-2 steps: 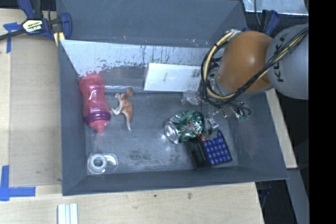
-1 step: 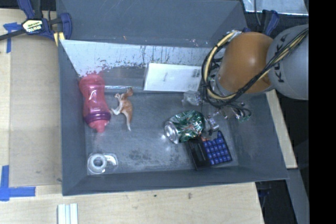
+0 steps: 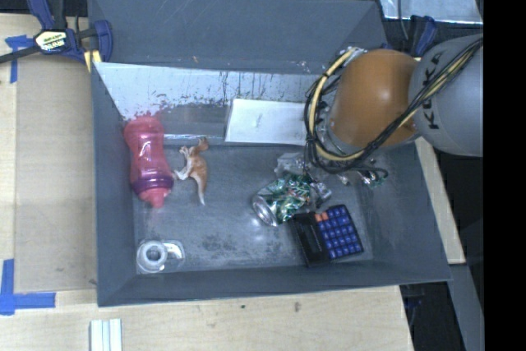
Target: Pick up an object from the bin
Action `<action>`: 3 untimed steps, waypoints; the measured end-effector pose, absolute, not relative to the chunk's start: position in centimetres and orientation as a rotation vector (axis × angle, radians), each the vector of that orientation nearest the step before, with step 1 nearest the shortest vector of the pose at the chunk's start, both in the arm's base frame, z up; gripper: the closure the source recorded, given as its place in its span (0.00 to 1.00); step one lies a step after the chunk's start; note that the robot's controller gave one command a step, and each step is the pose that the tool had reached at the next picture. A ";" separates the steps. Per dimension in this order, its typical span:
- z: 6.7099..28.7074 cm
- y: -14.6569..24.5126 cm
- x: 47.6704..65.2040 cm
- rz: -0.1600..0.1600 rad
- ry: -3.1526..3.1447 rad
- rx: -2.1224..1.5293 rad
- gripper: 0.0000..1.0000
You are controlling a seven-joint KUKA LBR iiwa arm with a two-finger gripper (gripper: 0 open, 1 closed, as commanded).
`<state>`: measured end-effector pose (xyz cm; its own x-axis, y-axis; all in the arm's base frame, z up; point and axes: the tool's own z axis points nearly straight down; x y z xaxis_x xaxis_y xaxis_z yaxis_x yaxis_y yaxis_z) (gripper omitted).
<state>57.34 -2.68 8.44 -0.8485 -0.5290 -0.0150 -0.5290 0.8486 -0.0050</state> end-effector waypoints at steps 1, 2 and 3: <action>8.4 -2.7 57.3 -0.001 3.005 -0.860 1.00; 11.4 -2.2 57.2 0.000 3.007 -0.863 1.00; 16.3 -2.4 56.7 0.000 3.000 -0.877 1.00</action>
Offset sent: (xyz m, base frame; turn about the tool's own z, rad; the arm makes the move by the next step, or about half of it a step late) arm -0.0007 0.0084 0.0505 -0.0037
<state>56.66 -2.37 16.31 -0.8426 -0.5384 -0.0153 -0.5384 0.8427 -0.0045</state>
